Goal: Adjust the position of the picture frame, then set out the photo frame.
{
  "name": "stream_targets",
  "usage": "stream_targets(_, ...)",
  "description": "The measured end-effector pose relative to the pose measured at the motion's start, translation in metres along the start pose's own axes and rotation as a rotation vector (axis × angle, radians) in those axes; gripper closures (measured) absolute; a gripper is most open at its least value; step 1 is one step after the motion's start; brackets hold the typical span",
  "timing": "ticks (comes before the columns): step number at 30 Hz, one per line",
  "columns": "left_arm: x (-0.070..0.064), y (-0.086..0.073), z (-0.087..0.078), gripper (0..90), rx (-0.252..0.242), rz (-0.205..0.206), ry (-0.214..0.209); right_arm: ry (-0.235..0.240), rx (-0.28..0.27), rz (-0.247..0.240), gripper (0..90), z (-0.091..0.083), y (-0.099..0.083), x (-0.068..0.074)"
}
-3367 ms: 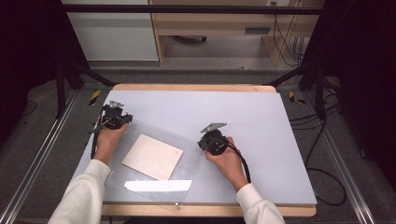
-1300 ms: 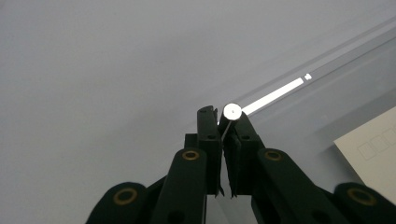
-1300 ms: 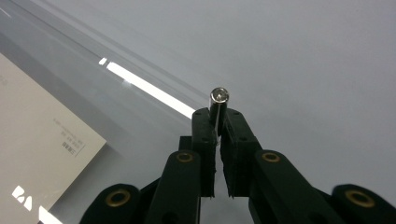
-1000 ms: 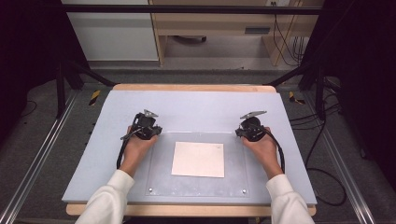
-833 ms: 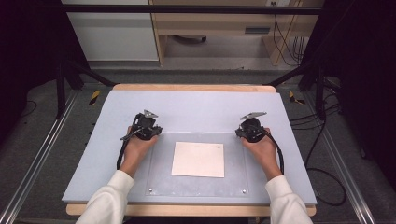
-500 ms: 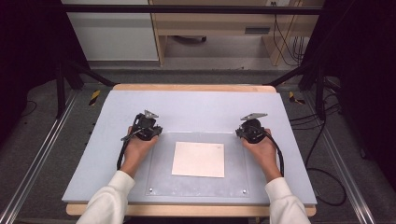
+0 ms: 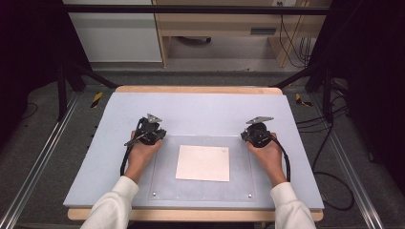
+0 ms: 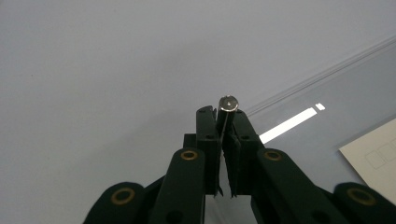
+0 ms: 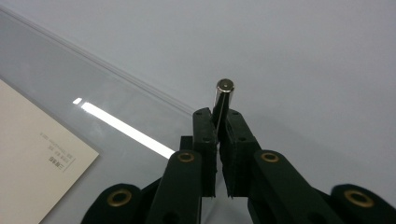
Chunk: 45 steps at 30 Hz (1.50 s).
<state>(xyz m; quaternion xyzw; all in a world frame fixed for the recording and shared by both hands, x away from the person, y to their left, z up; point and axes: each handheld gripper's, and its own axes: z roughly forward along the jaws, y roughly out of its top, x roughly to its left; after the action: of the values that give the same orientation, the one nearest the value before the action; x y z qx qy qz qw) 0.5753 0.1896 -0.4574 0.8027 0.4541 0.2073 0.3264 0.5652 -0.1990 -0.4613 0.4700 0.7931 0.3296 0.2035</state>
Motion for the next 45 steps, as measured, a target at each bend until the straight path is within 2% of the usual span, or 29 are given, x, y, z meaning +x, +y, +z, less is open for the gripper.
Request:
stream_targets(2,-0.001,0.000,0.000,84.3,-0.003,0.006,0.005,0.002,-0.011,0.005,82.7,-0.001,0.000,0.000)
stream_targets(4,-0.002,-0.001,-0.001,83.4,-0.020,0.015,0.015,0.003,-0.049,0.020,77.2,-0.006,0.000,-0.002)
stream_targets(5,-0.003,-0.002,-0.004,80.0,-0.062,0.026,0.029,0.012,-0.087,0.025,71.8,-0.010,-0.001,-0.003)
stream_targets(6,-0.004,-0.003,-0.005,78.4,-0.082,0.033,0.033,0.015,-0.101,0.023,70.4,-0.012,-0.002,-0.002)
stream_targets(7,-0.004,-0.003,-0.005,76.4,-0.082,0.033,0.033,0.003,-0.113,0.007,68.8,-0.012,-0.003,-0.001)
stream_targets(8,-0.006,-0.003,-0.006,73.9,-0.102,0.042,0.038,-0.002,-0.122,-0.018,68.6,-0.012,-0.004,0.000)
stream_targets(10,-0.009,-0.005,-0.008,71.2,-0.134,0.079,0.055,-0.006,-0.128,-0.031,68.2,-0.012,-0.004,0.001)
stream_targets(12,-0.010,-0.006,-0.008,69.3,-0.150,0.085,0.059,-0.025,-0.160,-0.047,72.3,-0.013,-0.003,0.003)
stream_targets(15,-0.009,-0.011,-0.009,67.8,-0.187,0.061,0.073,-0.023,-0.177,-0.045,77.3,-0.014,0.000,0.007)
stream_targets(17,-0.008,-0.012,-0.009,67.4,-0.189,0.052,0.072,-0.039,-0.169,-0.052,80.0,-0.013,0.000,0.008)
stream_targets(18,-0.005,-0.014,-0.009,67.4,-0.199,0.032,0.069,-0.039,-0.170,-0.044,81.2,-0.014,0.000,0.007)
stream_targets(20,-0.004,-0.016,-0.009,67.4,-0.195,0.022,0.065,-0.037,-0.172,-0.037,81.5,-0.014,0.000,0.007)
stream_targets(23,0.000,-0.018,-0.009,69.2,-0.200,0.010,0.058,-0.035,-0.172,-0.029,82.0,-0.013,-0.001,0.006)
stream_targets(25,0.000,-0.017,-0.009,77.0,-0.201,-0.010,0.031,-0.043,-0.173,-0.030,84.7,-0.011,0.000,0.006)
stream_targets(27,-0.004,-0.015,-0.008,83.3,-0.201,0.017,0.035,-0.031,-0.169,-0.013,85.1,-0.011,0.001,0.005)
stream_targets(29,-0.005,-0.014,-0.007,83.3,-0.201,0.019,0.040,-0.031,-0.167,-0.014,85.2,-0.011,0.001,0.004)
stream_targets(31,-0.003,-0.015,-0.007,83.7,-0.207,-0.018,0.026,-0.030,-0.166,-0.014,85.2,-0.012,0.001,0.004)
stream_targets(33,-0.003,-0.015,-0.007,84.0,-0.211,-0.033,0.019,-0.029,-0.166,-0.013,85.3,-0.011,0.001,0.004)
stream_targets(35,-0.003,-0.015,-0.007,84.0,-0.211,-0.027,0.028,-0.027,-0.165,-0.011,85.3,-0.011,0.001,0.004)
stream_targets(37,-0.004,-0.015,-0.007,84.1,-0.218,-0.051,0.023,-0.027,-0.164,-0.012,85.3,-0.011,0.001,0.004)
stream_targets(45,-0.004,-0.014,-0.006,84.1,-0.218,-0.044,0.028,-0.029,-0.169,-0.010,85.1,-0.011,0.001,0.004)
